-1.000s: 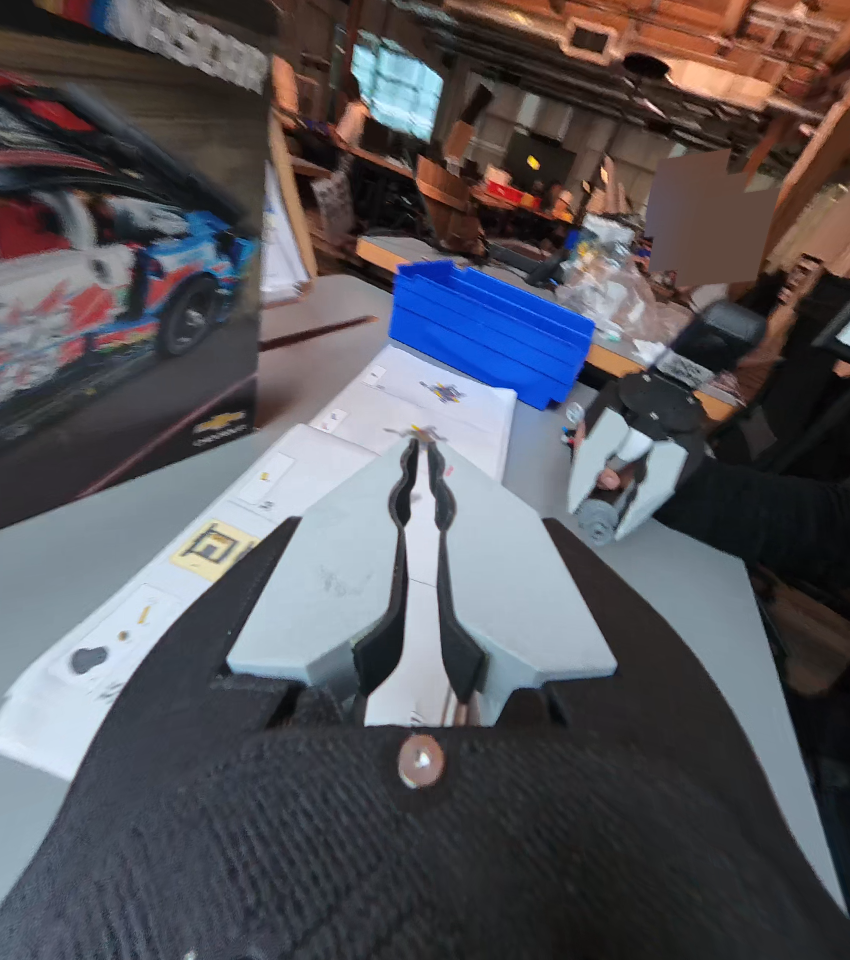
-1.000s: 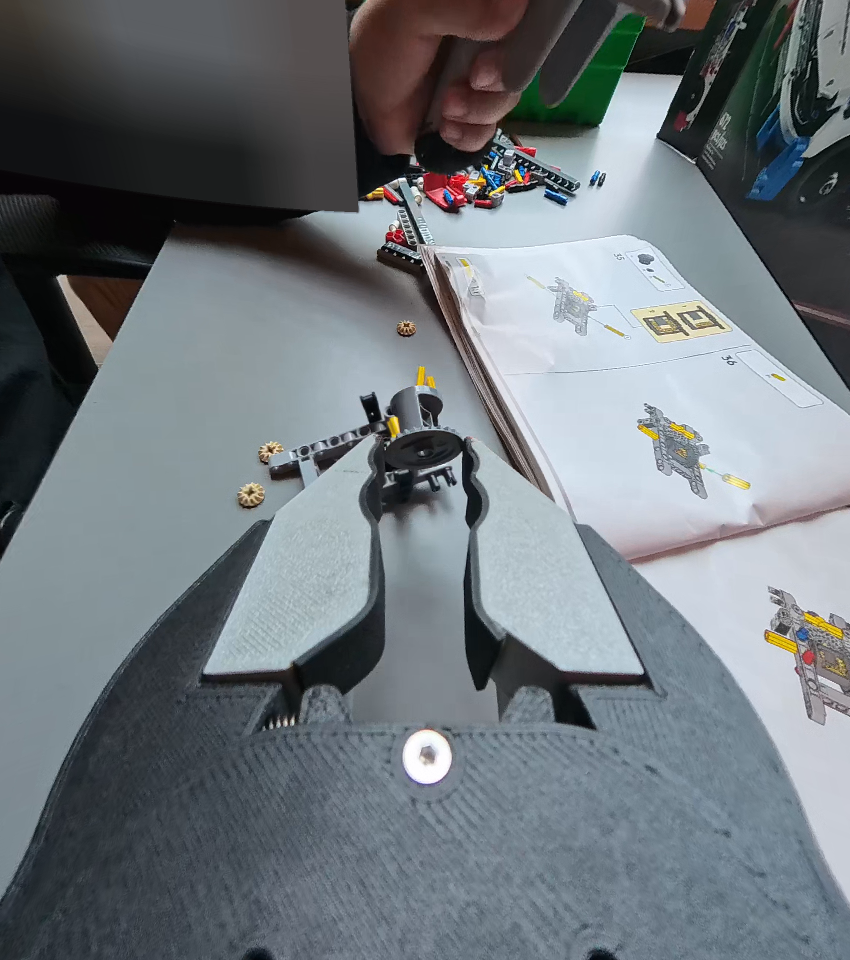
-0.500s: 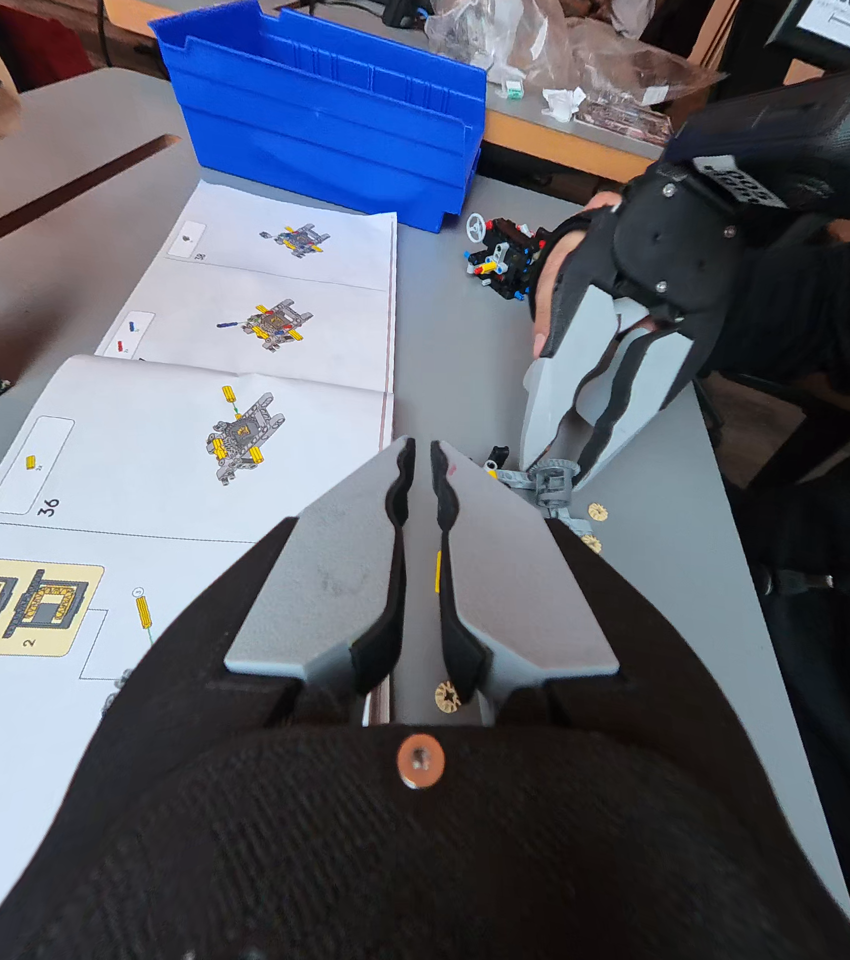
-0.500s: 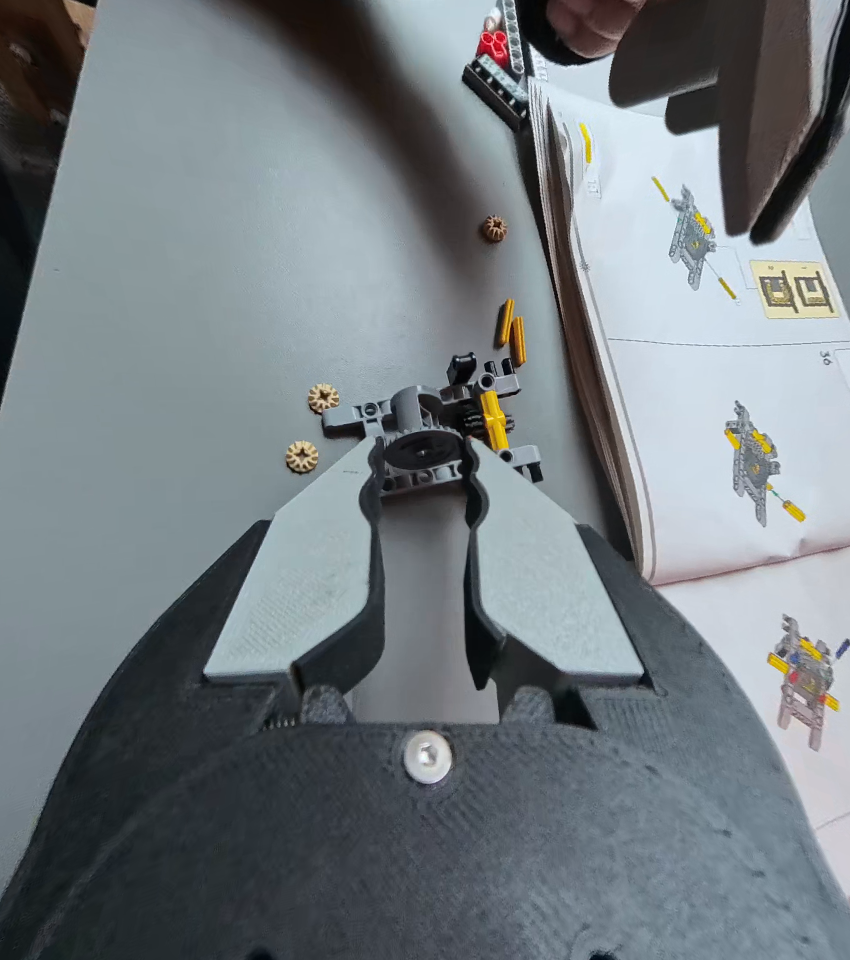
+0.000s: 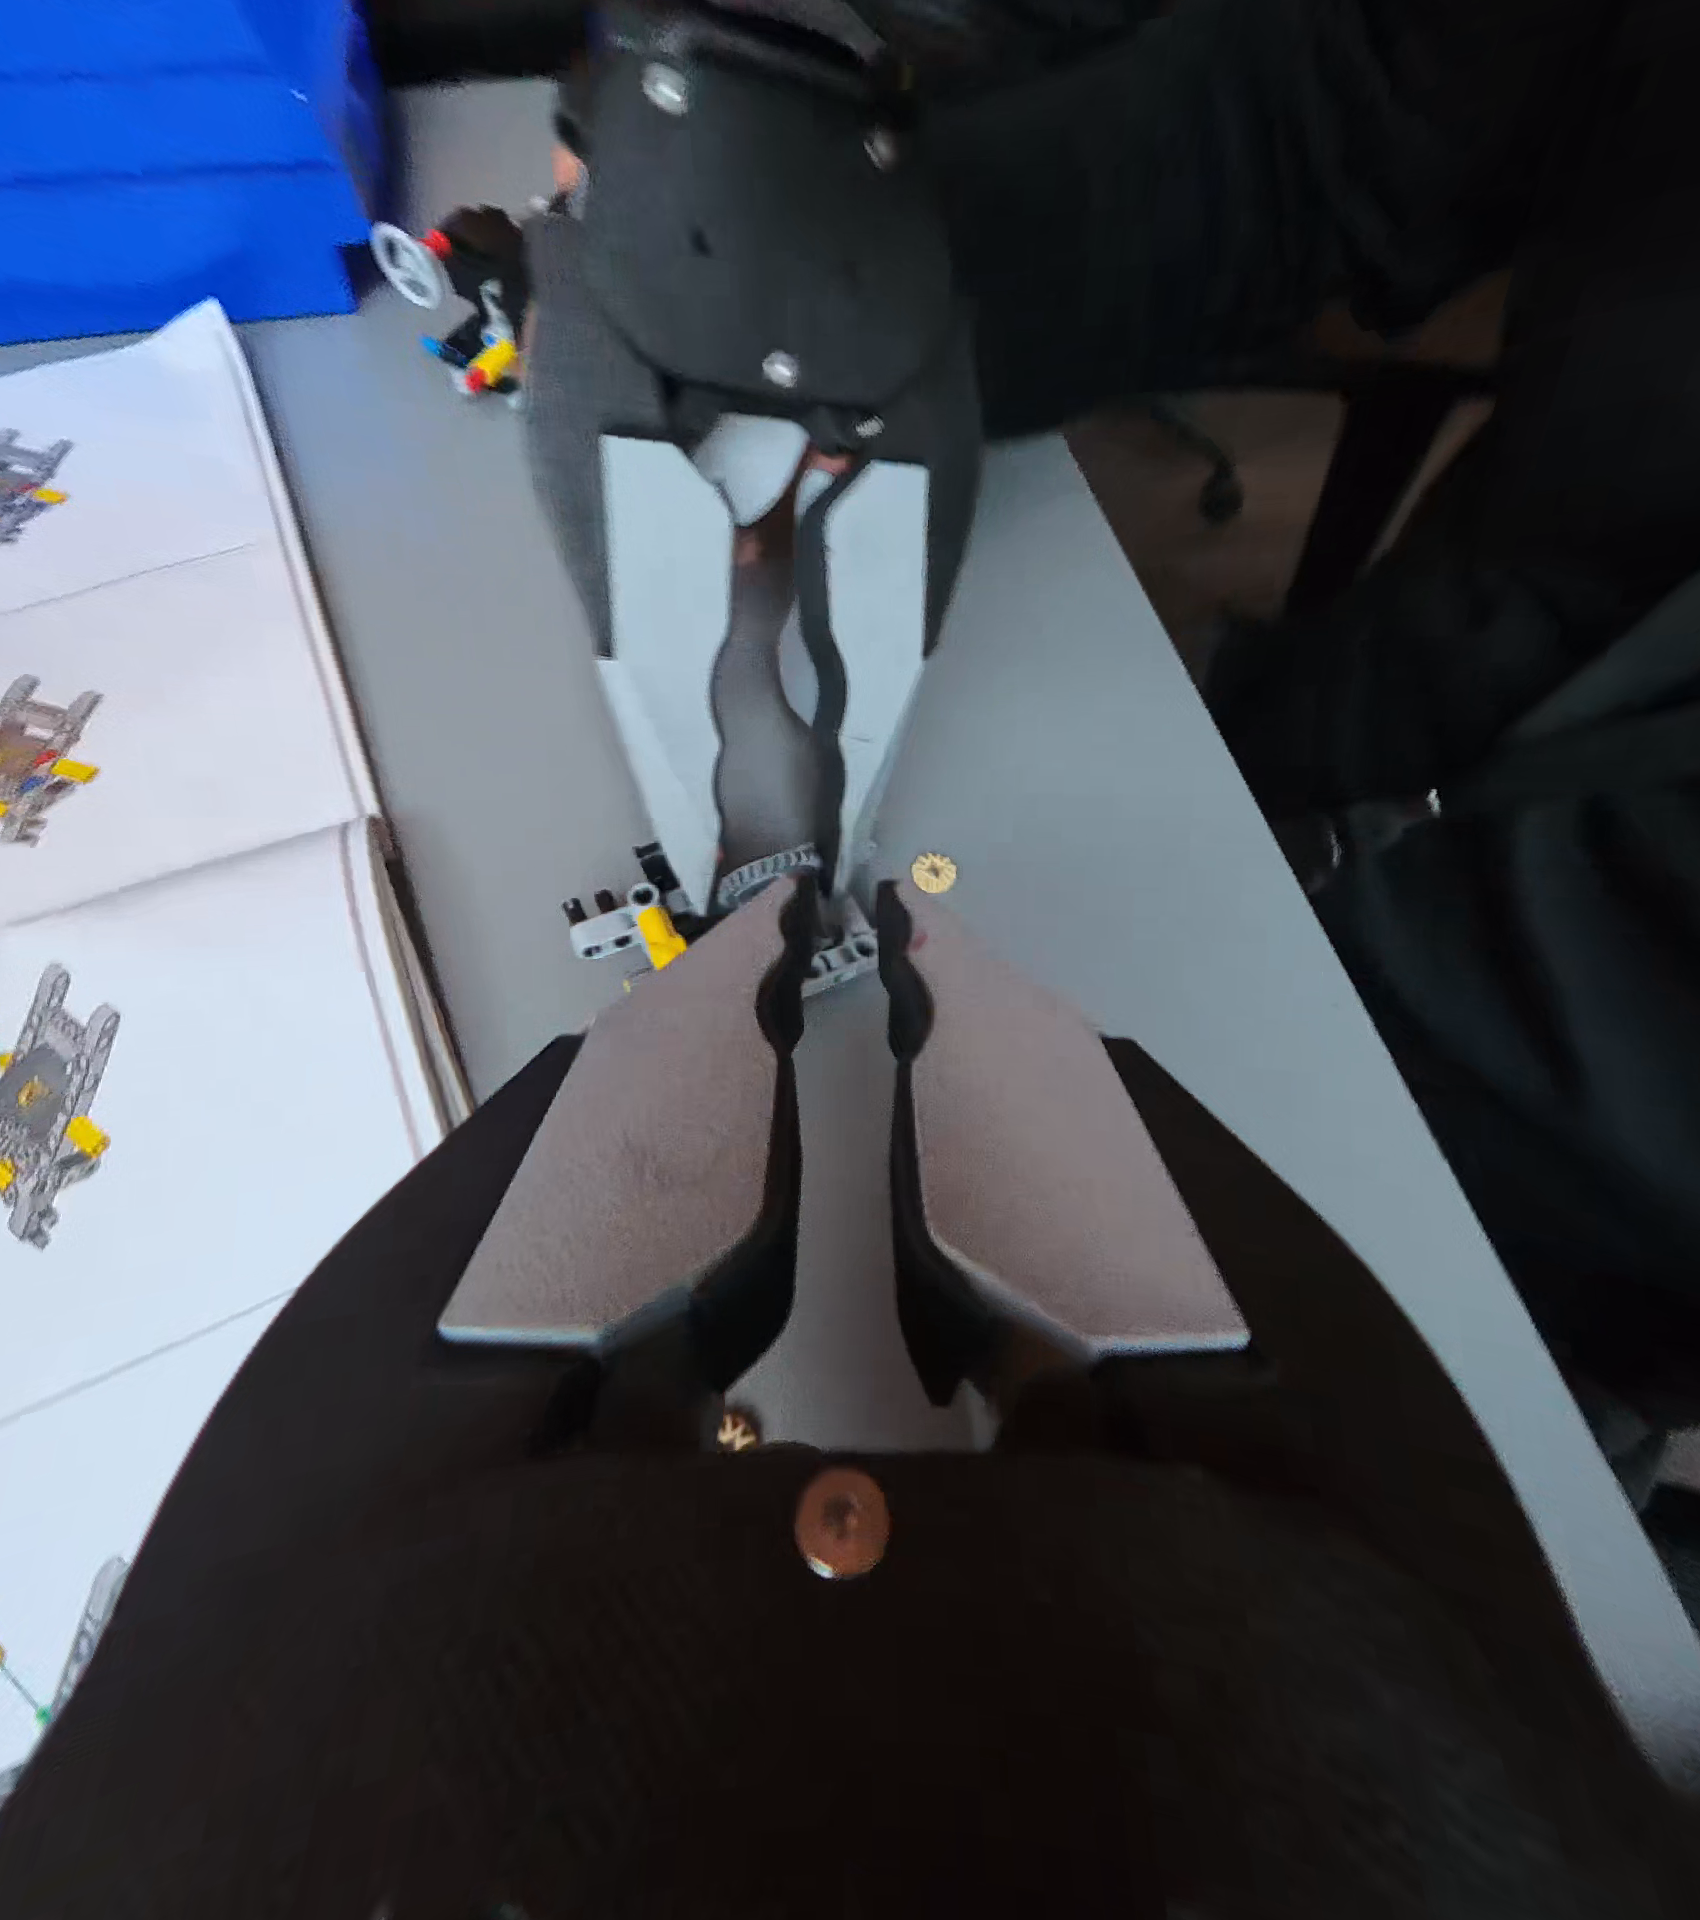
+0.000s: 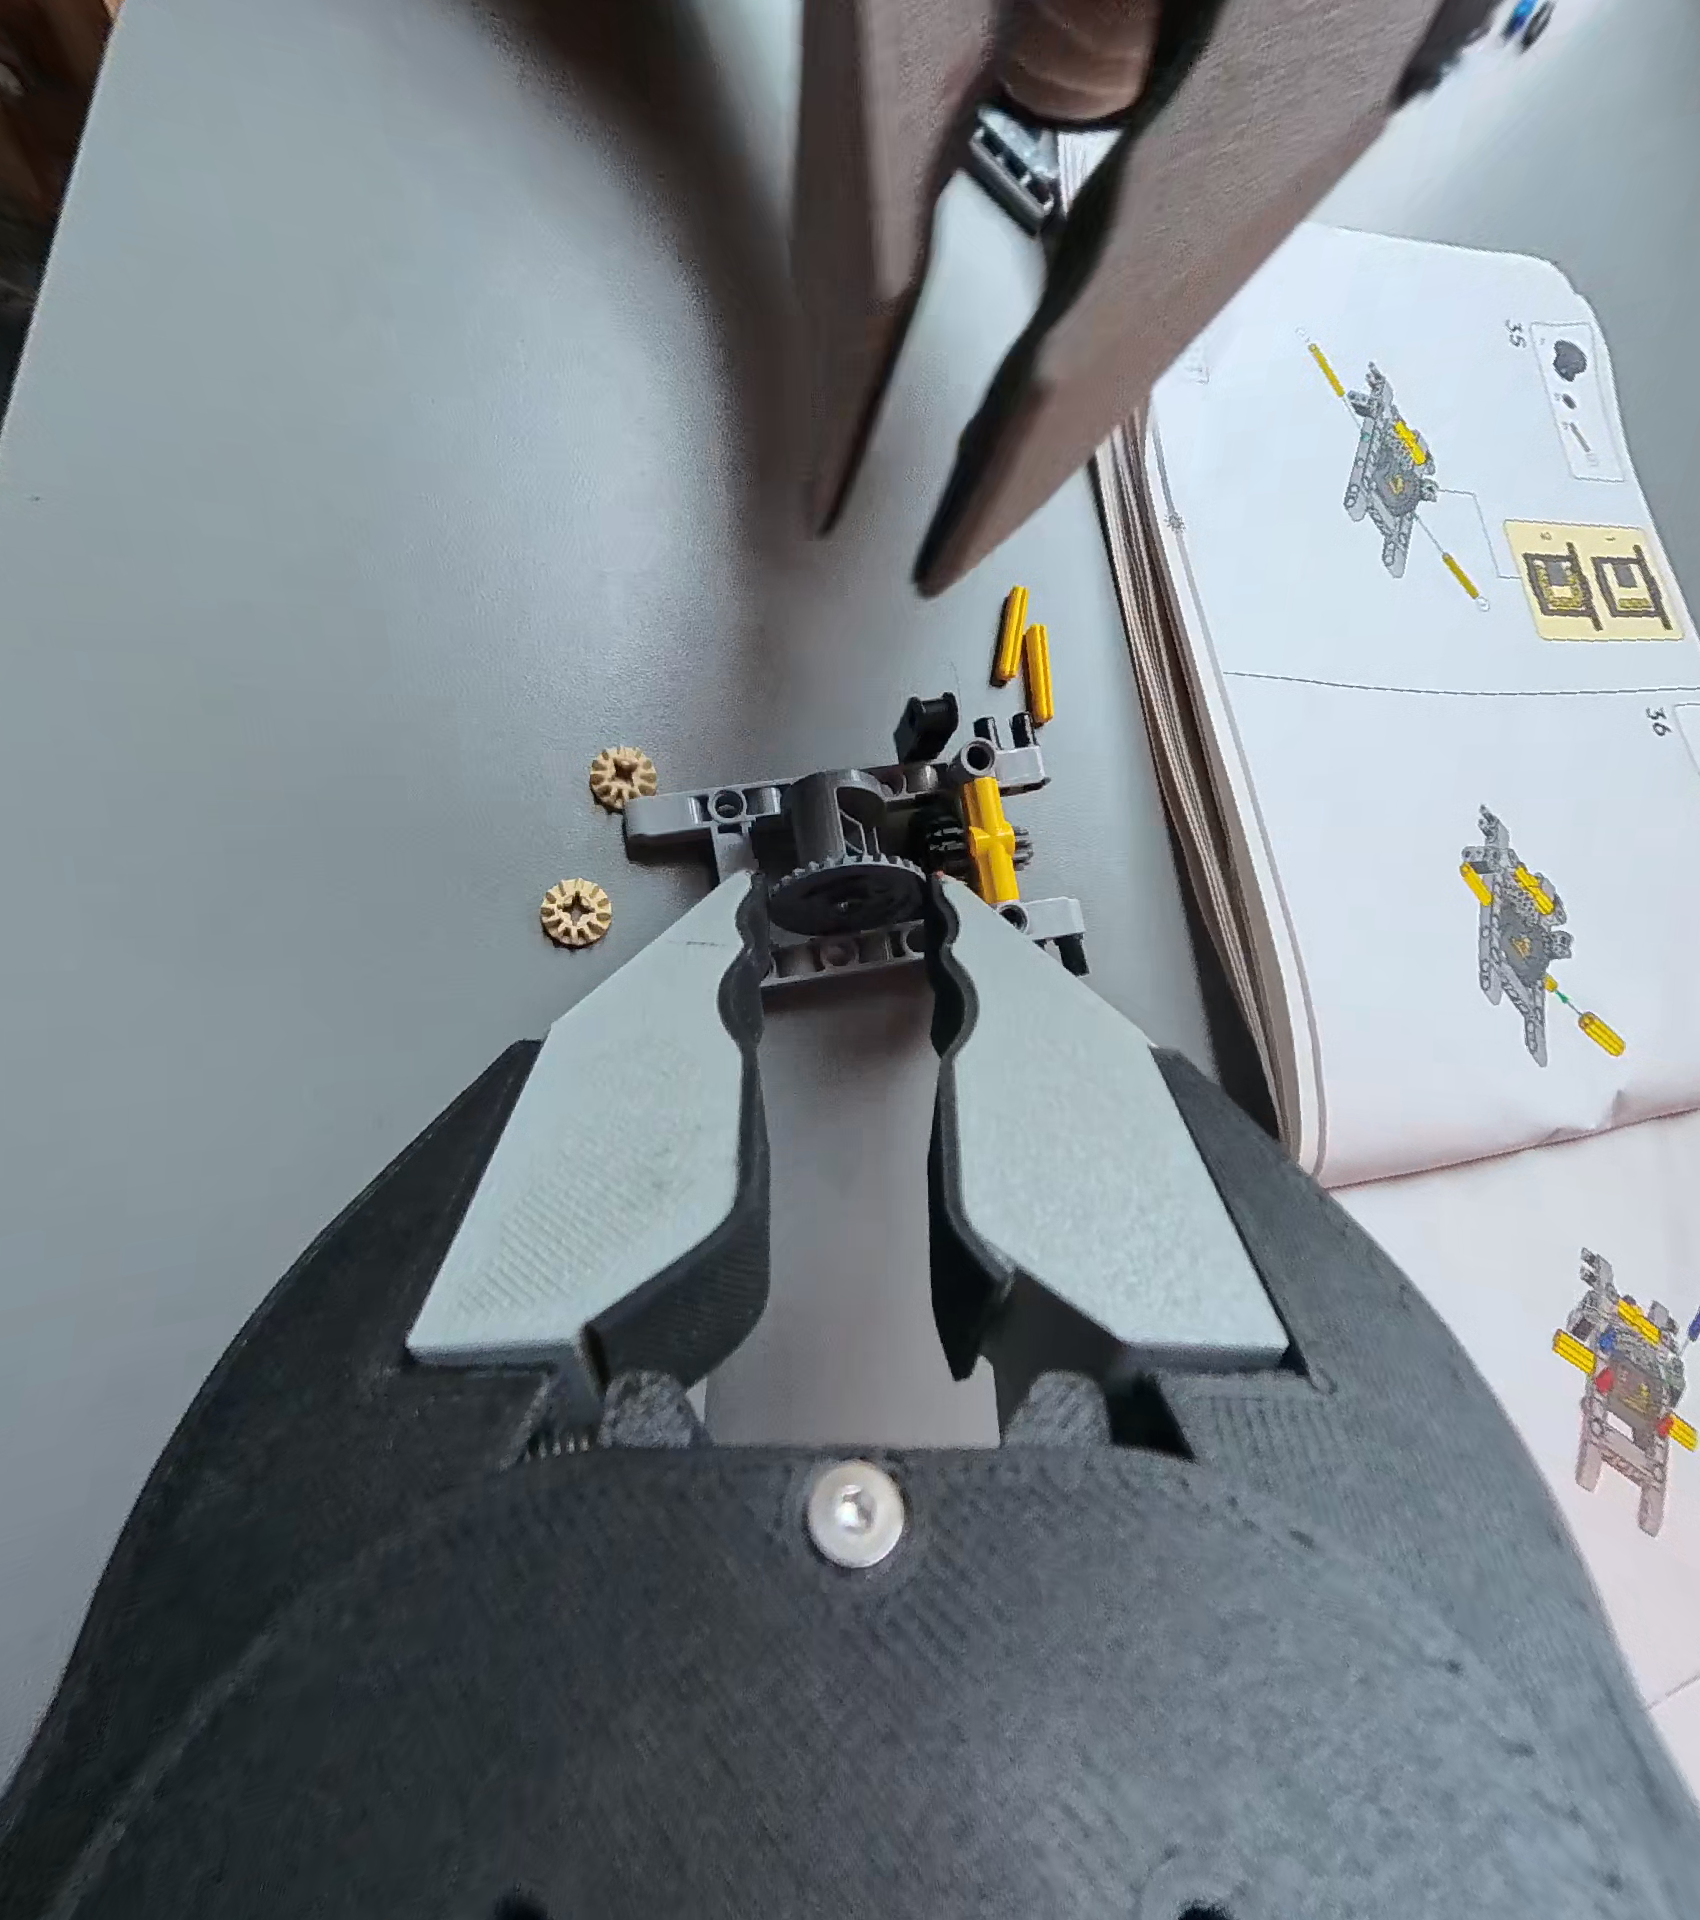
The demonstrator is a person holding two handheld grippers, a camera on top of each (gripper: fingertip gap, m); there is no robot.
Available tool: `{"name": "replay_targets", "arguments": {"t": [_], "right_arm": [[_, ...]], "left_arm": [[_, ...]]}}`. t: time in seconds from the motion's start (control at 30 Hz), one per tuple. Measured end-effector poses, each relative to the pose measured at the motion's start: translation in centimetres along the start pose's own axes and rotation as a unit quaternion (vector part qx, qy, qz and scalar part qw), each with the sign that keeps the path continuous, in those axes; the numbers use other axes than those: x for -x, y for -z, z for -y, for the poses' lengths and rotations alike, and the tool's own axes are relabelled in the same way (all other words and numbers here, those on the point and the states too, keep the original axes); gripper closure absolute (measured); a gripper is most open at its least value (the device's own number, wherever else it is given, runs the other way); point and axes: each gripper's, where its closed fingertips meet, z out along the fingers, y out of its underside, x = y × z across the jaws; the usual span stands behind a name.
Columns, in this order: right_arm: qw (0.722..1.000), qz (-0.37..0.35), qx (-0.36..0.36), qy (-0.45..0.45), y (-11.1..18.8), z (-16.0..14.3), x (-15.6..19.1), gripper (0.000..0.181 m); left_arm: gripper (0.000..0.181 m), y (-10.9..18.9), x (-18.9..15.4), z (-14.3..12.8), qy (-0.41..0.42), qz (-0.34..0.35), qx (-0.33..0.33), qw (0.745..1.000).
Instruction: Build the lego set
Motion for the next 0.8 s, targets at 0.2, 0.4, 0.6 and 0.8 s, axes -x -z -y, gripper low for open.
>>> {"name": "replay_targets", "arguments": {"t": [0.2, 0.4, 0.6, 0.8], "right_arm": [[1.000, -0.004, 0.001, 0.004, -0.1, 0.1, 0.0, 0.154], [1.000, -0.004, -0.004, 0.005, 0.1, 0.1, -0.1, 0.155], [1.000, -0.018, 0.001, 0.016, 0.5, 0.1, -0.4, 0.155], [0.999, -0.031, -0.001, 0.022, 1.2, 0.2, -0.8, 0.158]], "left_arm": [[0.172, -2.7, 0.3, -1.7, -0.054, 0.050, 0.072, 0.995], [0.172, -3.9, 1.2, -3.1, -0.044, 0.073, 0.112, 0.990], [0.173, -4.0, 2.0, -3.5, -0.025, 0.087, 0.120, 0.989], [0.171, -4.0, 2.4, -3.6, -0.025, 0.099, 0.123, 0.987]]}}
